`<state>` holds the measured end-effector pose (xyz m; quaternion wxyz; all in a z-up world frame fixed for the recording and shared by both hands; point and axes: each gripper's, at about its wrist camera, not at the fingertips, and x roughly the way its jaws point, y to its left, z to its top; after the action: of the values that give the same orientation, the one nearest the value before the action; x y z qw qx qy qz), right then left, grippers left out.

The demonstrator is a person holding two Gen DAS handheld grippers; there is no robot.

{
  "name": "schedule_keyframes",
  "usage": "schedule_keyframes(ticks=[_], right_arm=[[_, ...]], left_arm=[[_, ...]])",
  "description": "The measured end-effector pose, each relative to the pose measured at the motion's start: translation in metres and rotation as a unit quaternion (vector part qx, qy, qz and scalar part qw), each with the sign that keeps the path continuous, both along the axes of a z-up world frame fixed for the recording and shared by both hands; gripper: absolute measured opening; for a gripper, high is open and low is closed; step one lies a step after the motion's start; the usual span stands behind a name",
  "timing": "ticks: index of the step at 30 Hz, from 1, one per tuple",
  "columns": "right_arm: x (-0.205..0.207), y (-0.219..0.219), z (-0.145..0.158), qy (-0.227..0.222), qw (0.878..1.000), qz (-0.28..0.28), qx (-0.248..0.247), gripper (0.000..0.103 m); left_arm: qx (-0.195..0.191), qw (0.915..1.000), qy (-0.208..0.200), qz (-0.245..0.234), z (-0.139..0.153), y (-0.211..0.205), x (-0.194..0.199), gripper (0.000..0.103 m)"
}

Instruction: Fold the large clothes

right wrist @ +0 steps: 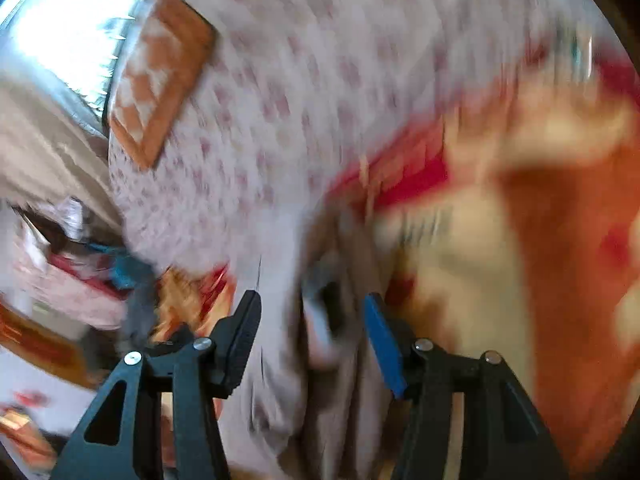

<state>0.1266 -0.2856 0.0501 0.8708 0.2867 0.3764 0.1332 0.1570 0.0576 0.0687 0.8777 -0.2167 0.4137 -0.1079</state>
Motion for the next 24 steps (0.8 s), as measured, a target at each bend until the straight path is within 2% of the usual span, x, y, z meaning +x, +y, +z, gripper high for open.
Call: schedule_keyframes(ticks=[1,3,6,9,11,14,16,19,22,24], right_arm=[[0.001,0.020,0.018,-0.030,0.998,0.009,-0.052,0.057],[0.005,0.050,0.035,-0.054,0.993,0.013,-0.107,0.053],[0.018,0.101,0.053,-0.055,0.981,-0.013,-0.186,0.052],[0.050,0.133,0.032,-0.005,0.973,-0.006,-0.232,0.052],[0.071,0.136,-0.004,0.039,0.965,0.001,-0.259,0.051],[0.099,0.121,-0.057,0.104,0.956,-0.012,-0.275,0.047],[0.103,0.105,-0.073,0.105,0.956,-0.025,-0.273,0.048],[0.104,0.093,-0.082,0.102,0.962,-0.021,-0.251,0.054],[0.105,0.092,-0.091,0.098,0.965,-0.018,-0.244,0.056],[0.108,0.089,-0.095,0.096,0.968,-0.015,-0.229,0.058]], left_arm=[[0.003,0.9999,0.000,-0.014,-0.002,-0.007,0.011,0.017],[0.038,0.9991,0.002,-0.020,-0.010,-0.027,0.037,0.017],[0.079,0.9968,0.003,0.010,-0.027,-0.037,0.055,0.017],[0.066,0.9965,0.030,0.042,-0.046,-0.028,0.062,0.017],[0.070,0.9952,0.039,0.056,-0.056,-0.025,0.064,0.017],[0.071,0.9952,0.055,0.038,-0.073,-0.035,0.080,0.019],[0.075,0.9946,0.064,0.030,-0.083,-0.043,0.090,0.026],[0.126,0.9907,0.046,0.025,-0.098,-0.060,0.099,0.035],[0.141,0.9887,0.038,0.034,-0.104,-0.066,0.099,0.037],[0.138,0.9890,0.038,0.037,-0.106,-0.065,0.100,0.037]])
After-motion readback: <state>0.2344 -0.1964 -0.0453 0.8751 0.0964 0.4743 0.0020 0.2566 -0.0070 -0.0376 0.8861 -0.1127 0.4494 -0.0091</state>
